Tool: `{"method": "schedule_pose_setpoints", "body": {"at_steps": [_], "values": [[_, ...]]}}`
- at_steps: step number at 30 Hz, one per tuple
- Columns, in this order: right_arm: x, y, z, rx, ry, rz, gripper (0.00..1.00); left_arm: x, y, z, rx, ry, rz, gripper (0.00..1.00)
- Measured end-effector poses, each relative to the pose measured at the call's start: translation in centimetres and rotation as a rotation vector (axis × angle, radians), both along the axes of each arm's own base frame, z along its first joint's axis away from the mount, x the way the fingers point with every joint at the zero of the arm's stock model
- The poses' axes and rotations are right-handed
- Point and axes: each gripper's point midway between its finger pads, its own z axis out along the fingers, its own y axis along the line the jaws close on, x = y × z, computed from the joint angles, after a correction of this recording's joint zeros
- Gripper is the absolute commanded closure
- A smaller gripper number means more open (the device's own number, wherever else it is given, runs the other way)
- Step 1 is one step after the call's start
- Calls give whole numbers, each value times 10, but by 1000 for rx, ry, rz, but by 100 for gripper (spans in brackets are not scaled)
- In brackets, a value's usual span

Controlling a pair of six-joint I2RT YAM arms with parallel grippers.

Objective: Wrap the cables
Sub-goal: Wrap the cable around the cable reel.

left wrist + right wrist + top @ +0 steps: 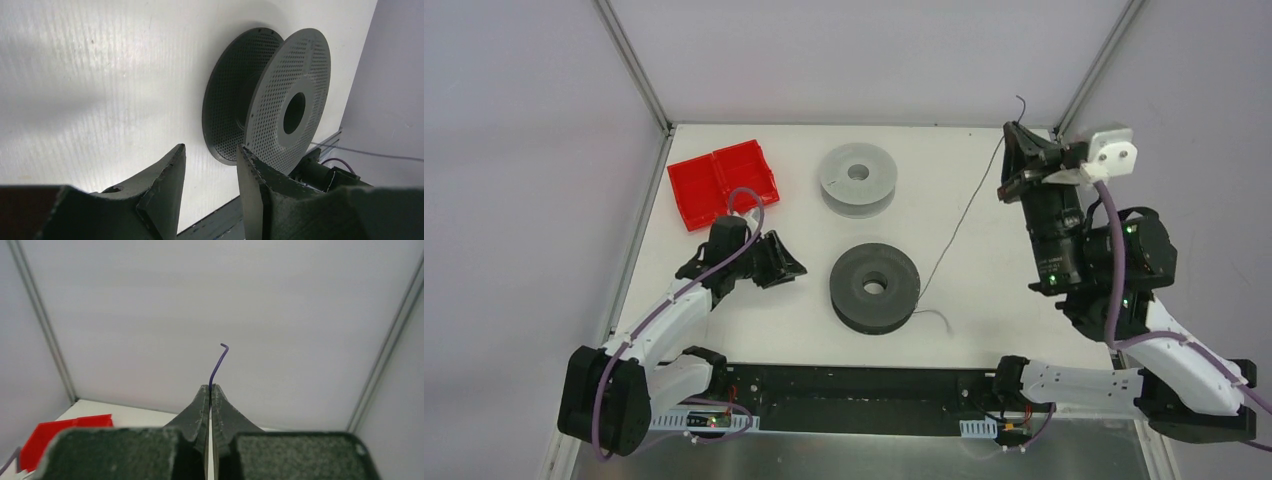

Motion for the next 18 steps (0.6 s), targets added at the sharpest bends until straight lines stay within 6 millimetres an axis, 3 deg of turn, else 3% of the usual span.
{"method": "schedule_pose_setpoints", "body": {"at_steps": [3,6,8,10,15,18], "values": [[19,2,12,-68,-11,-71,100,7,-4,6,5,-22,-20,59],[45,6,4,-160,23,-121,100,11,-12,7,2,-35,-53,58],[64,11,-12,-210,74,-131,100,11,-18,6,2,-42,-83,58],[83,23,-45,-266,151,-110,100,7,-28,6,-1,-48,-126,57],[100,40,-121,-359,321,-42,100,6,-53,4,-3,-67,-220,56],[105,32,-139,-366,380,-51,100,9,-65,0,-9,-68,-253,56]]}}
